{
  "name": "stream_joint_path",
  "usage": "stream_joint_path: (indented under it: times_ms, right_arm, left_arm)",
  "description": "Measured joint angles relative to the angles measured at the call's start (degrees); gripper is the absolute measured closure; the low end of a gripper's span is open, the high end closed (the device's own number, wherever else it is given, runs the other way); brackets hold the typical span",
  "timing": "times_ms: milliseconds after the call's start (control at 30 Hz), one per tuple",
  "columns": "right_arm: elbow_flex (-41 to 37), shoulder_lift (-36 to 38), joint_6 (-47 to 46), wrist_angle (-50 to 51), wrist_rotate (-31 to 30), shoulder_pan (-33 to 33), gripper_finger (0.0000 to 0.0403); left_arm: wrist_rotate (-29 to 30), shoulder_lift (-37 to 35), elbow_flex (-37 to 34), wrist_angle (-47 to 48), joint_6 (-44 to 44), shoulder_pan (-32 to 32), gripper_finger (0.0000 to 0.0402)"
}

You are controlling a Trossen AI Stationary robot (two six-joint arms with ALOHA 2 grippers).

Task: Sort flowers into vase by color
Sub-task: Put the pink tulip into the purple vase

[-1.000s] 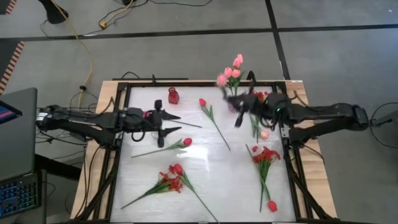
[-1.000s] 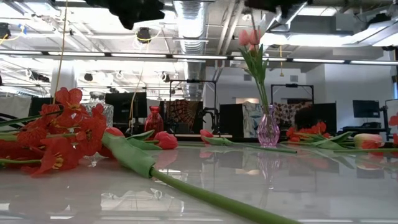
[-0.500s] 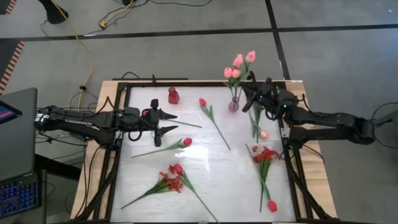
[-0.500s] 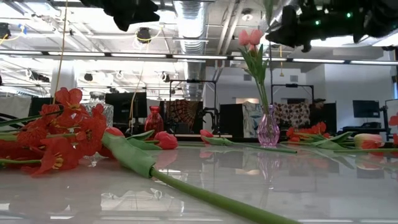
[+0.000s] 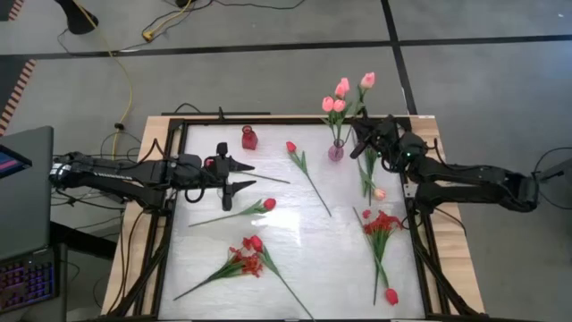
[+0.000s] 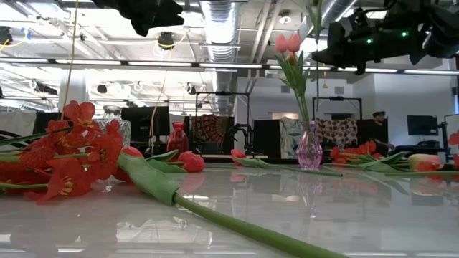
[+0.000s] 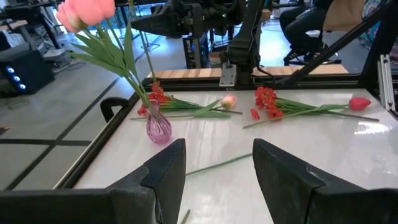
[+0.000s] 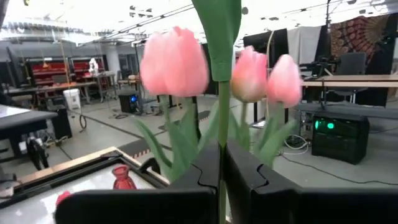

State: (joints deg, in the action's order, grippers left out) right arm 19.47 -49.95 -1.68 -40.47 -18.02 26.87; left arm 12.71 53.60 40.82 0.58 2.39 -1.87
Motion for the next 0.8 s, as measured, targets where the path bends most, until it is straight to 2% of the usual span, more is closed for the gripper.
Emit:
stream_joint_path:
  times_ms: [267, 500, 800]
  right_arm:
    - [-1.73, -0.36, -2.29, -2.7, -0.04, 1.65, 0.0366]
    - [-1.73, -5.87, -2.85, -9.2, -0.02, 1.82, 0.0366]
    - [-1.73, -10.2, -3.01, -11.38, -0.02, 1.23, 0.0366]
  left_arm:
    - [-0.02, 0.0, 0.0, -0.04, -0.02, 0.0, 0.0226]
    - [-0.02, 0.0, 0.0, -0.26, -0.19, 0.0, 0.0226]
    - [-0.04, 0.0, 0.0, 0.04, -0.52, -0.02, 0.0226]
